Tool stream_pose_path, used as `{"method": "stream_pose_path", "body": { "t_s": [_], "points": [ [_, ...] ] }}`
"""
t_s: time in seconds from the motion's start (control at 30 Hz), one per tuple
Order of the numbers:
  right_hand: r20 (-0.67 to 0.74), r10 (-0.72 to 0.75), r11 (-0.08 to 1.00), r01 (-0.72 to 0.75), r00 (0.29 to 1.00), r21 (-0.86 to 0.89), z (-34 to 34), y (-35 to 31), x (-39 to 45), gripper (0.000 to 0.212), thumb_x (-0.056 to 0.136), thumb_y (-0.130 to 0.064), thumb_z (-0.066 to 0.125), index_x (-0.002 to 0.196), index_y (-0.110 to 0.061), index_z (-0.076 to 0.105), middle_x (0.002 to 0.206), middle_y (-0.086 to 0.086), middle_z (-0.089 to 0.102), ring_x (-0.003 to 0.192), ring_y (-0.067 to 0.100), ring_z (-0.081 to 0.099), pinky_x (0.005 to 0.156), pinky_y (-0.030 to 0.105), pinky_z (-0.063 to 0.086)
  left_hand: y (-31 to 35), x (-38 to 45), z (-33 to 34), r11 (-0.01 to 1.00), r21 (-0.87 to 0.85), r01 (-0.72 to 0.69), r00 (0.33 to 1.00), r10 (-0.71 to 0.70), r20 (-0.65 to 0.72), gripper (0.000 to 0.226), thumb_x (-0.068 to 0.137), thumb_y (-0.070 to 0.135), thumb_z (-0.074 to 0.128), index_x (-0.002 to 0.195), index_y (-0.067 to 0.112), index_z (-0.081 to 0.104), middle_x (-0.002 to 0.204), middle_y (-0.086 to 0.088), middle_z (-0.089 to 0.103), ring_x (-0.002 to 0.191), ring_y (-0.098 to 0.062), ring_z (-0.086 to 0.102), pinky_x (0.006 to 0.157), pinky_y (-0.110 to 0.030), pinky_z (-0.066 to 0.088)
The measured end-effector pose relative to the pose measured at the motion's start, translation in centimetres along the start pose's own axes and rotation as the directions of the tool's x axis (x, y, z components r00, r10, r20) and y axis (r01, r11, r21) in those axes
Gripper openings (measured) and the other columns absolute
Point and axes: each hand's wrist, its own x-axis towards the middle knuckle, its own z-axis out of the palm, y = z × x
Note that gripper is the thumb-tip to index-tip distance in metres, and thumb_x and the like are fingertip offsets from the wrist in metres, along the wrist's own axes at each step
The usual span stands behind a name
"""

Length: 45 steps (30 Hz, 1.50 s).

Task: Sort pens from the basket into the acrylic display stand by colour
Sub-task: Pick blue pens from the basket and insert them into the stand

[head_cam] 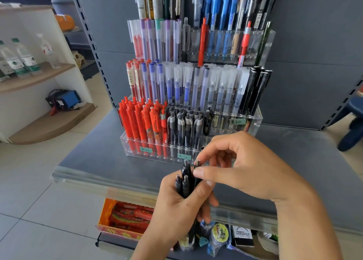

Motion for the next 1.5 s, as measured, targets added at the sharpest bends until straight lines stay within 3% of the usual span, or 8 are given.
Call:
{"method": "stream_pose_path", "body": {
  "t_s": [0.23, 0.37, 0.5, 0.63, 0.93, 1.1, 1.23, 1.5],
  "points": [
    [-0.171, -0.043, 0.97, 0.082, 0.984, 0.229, -0.6, 0.1, -0.1, 0.014, 0.077, -0.036, 0.079, 0.089, -0.028, 0.077, 0.083, 0.001, 0.072, 0.079, 0.02, 0.066, 0.073, 0.036, 0.053, -0.1, -0.1, 0.1, 0.999, -0.03, 0.032, 0.999, -0.031, 0.021, 0.028, 0.087, 0.043, 0.069, 0.091, 0.015, 0.071, 0.062, -0.012, 0.068, 0.044, -0.026, 0.062, 0.045, -0.029, 0.049],
    [-0.076, 0.003, 0.979, 0.012, 0.997, 0.202, -0.5, 0.2, -0.2, 0.028, 0.075, -0.04, 0.081, 0.101, -0.031, 0.077, 0.093, -0.008, 0.076, 0.085, 0.013, 0.071, 0.081, 0.042, 0.058, -0.1, 0.0, 0.2, 1.0, -0.001, 0.006, 1.0, -0.006, -0.005, 0.037, 0.091, 0.042, 0.066, 0.077, 0.007, 0.066, 0.055, -0.009, 0.065, 0.038, -0.022, 0.057, 0.043, -0.025, 0.044],
    [-0.01, 0.003, 0.98, -0.001, 1.0, 0.2, -0.6, -0.2, -0.2, 0.024, 0.078, -0.018, 0.087, 0.1, -0.025, 0.079, 0.087, -0.004, 0.079, 0.081, 0.014, 0.075, 0.079, 0.029, 0.059, -0.1, 0.0, 0.2, 1.0, 0.008, 0.0, 1.0, 0.0, 0.007, 0.04, 0.097, 0.037, 0.064, 0.071, 0.006, 0.064, 0.051, -0.006, 0.063, 0.038, -0.022, 0.057, 0.043, -0.027, 0.045],
    [-0.154, 0.007, 0.956, 0.038, 0.988, 0.29, -0.8, -0.1, -0.4, 0.03, 0.064, -0.025, 0.087, 0.092, -0.022, 0.081, 0.079, 0.0, 0.079, 0.074, 0.012, 0.075, 0.07, 0.018, 0.056, 0.1, 0.0, 0.2, 0.999, -0.038, 0.024, 1.0, -0.024, 0.001, 0.033, 0.089, 0.043, 0.067, 0.088, 0.01, 0.067, 0.058, -0.01, 0.066, 0.04, -0.023, 0.06, 0.042, -0.03, 0.048],
    [-0.16, -0.026, 0.914, 0.088, 0.987, 0.396, -0.9, 0.4, -0.3, 0.025, 0.065, -0.021, 0.083, 0.091, -0.022, 0.083, 0.089, 0.002, 0.08, 0.084, 0.016, 0.077, 0.074, 0.021, 0.059, 0.2, 0.0, 0.2, 0.998, -0.054, 0.035, 0.999, -0.036, -0.01, 0.03, 0.091, 0.045, 0.066, 0.093, 0.015, 0.069, 0.06, -0.012, 0.066, 0.041, -0.024, 0.06, 0.043, -0.03, 0.049],
    [-0.488, -0.07, 0.782, 0.352, 0.87, 0.515, -1.4, 0.5, 0.0, 0.025, 0.068, -0.021, 0.08, 0.093, -0.022, 0.082, 0.092, 0.004, 0.08, 0.083, 0.017, 0.076, 0.069, 0.018, 0.055, 0.2, -0.1, 0.2, 0.998, -0.049, 0.039, 0.999, -0.04, -0.022, 0.023, 0.094, 0.039, 0.063, 0.093, 0.018, 0.072, 0.061, -0.013, 0.066, 0.042, -0.024, 0.06, 0.043, -0.031, 0.049],
    [-0.671, -0.099, 0.775, 0.48, 0.735, 0.411, -1.5, 0.8, 0.3, 0.026, 0.076, -0.018, 0.079, 0.102, -0.018, 0.079, 0.094, 0.001, 0.08, 0.085, 0.015, 0.074, 0.075, 0.021, 0.054, 0.4, 0.0, 0.4, 0.998, -0.05, 0.045, 0.998, -0.048, -0.05, 0.023, 0.094, 0.035, 0.057, 0.089, 0.019, 0.072, 0.061, -0.011, 0.065, 0.041, -0.023, 0.057, 0.042, -0.03, 0.047],
    [-0.686, -0.199, 0.897, 0.412, 0.7, 0.16, -0.4, 1.7, 1.2, 0.023, 0.086, -0.007, 0.079, 0.102, -0.023, 0.076, 0.093, 0.0, 0.079, 0.085, 0.02, 0.075, 0.081, 0.029, 0.058, 0.4, 0.1, 0.5, 0.998, -0.051, 0.04, 0.996, -0.044, -0.075, 0.026, 0.094, 0.037, 0.054, 0.088, 0.02, 0.071, 0.061, -0.012, 0.064, 0.04, -0.024, 0.057, 0.042, -0.03, 0.046]
  ]
}}
